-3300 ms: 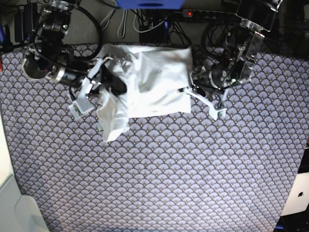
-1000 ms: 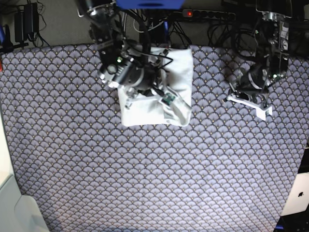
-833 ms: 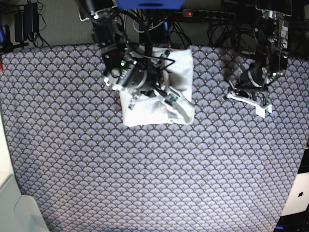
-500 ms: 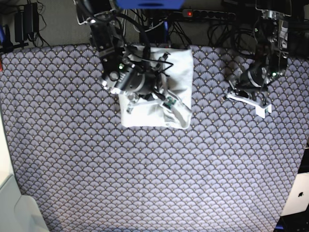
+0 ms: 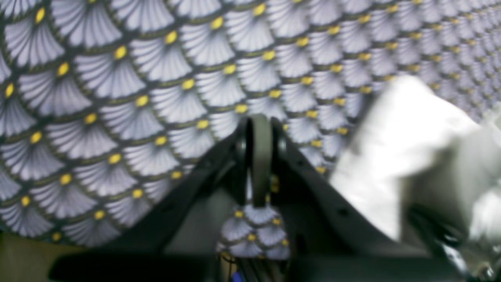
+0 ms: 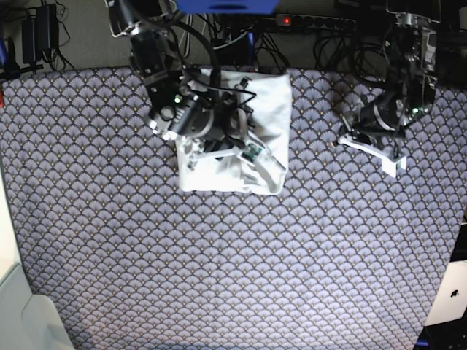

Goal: Fold the T-shirt properly
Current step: 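Press the folded half down onto the bundle with the right gripper, then release the shirt and raise the right gripper away from the bundle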

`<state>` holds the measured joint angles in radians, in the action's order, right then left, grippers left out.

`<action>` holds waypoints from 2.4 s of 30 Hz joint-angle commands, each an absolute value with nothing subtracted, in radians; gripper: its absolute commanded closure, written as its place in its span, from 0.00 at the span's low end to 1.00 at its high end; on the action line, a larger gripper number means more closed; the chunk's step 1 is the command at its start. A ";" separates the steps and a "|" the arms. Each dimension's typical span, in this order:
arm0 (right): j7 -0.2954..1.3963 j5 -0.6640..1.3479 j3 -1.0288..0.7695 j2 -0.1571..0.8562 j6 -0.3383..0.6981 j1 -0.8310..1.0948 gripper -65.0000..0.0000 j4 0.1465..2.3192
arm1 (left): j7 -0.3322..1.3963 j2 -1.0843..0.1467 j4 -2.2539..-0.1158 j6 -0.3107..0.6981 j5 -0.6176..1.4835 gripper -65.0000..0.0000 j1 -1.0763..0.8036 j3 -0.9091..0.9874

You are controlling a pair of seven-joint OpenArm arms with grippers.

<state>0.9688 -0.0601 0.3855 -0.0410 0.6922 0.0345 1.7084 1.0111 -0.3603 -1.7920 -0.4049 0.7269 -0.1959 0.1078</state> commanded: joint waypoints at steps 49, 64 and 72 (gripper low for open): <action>0.667 -0.061 -0.010 0.101 0.698 0.113 1.00 1.988 | 1.067 -0.440 -1.821 -0.400 0.731 0.99 -0.213 0.136; 0.657 -0.056 0.054 0.133 0.698 0.305 1.00 1.956 | 1.063 -0.461 -1.819 -0.400 0.730 0.99 -0.222 0.156; 0.656 -0.056 0.208 0.170 0.698 0.348 1.00 2.011 | 1.059 -0.489 -1.819 -0.400 0.731 0.99 -0.277 0.225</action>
